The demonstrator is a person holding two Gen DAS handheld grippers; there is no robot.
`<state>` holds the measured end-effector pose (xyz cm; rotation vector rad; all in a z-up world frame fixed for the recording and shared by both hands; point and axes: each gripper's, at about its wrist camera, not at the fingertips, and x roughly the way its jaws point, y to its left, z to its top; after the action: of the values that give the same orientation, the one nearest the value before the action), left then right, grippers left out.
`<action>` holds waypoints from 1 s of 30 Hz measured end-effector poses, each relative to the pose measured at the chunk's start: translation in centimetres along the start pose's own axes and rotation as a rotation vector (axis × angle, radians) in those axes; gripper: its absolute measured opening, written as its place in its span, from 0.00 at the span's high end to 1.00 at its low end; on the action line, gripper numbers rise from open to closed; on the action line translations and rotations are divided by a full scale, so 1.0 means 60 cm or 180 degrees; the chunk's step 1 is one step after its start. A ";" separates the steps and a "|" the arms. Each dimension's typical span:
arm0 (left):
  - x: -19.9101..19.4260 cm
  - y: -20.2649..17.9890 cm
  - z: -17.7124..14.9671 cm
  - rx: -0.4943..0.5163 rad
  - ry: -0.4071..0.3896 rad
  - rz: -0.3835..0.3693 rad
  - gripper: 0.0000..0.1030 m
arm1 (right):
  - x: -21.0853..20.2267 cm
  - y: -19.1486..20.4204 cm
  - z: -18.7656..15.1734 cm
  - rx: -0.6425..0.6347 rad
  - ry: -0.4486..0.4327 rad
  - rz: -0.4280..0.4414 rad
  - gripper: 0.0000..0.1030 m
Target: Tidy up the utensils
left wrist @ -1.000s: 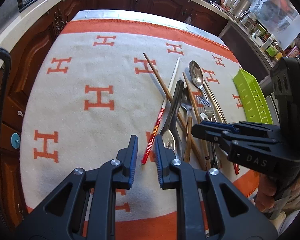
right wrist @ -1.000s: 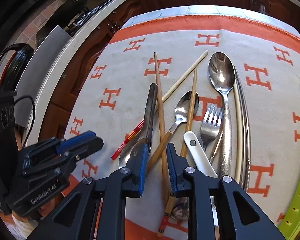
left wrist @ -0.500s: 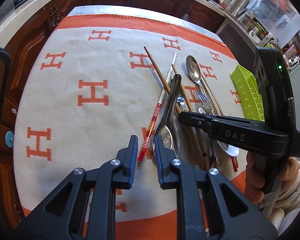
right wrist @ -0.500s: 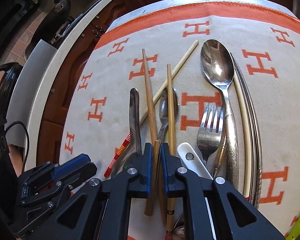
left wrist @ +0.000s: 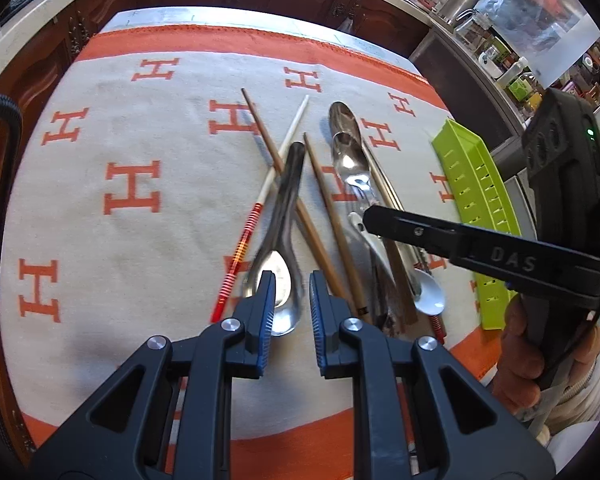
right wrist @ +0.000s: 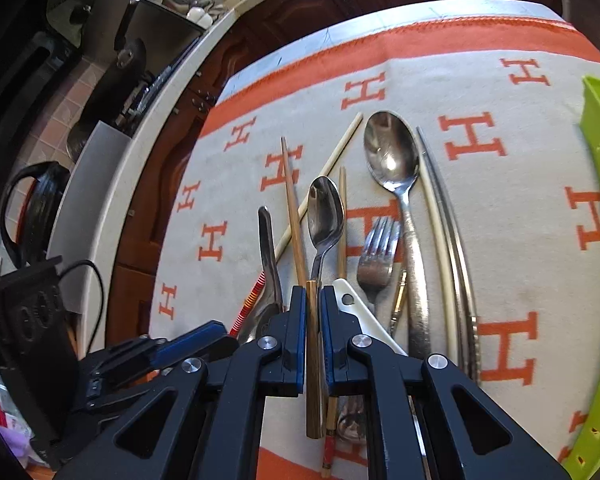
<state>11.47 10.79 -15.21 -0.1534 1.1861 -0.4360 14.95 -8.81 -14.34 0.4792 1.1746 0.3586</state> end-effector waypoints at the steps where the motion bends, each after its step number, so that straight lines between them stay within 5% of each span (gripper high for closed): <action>1: 0.003 -0.003 0.001 -0.0016 0.0007 -0.0022 0.86 | -0.012 -0.004 -0.001 0.0003 -0.0050 -0.0001 0.94; 7: 0.038 -0.017 0.015 -0.0210 0.0055 -0.0125 0.86 | -0.076 -0.035 -0.007 0.0083 -0.0252 0.0026 0.94; 15: 0.084 -0.030 0.032 -0.0324 0.0093 0.0158 0.86 | -0.143 -0.075 -0.029 0.0083 -0.0439 0.0030 0.94; 30: 0.128 -0.109 0.038 0.0079 -0.0072 0.1260 0.86 | -0.210 -0.147 -0.057 0.0163 -0.0612 0.0097 0.94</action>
<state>14.27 1.48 -18.77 0.0980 1.1550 -0.1003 7.52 -22.06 -10.15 0.5642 0.9926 0.3022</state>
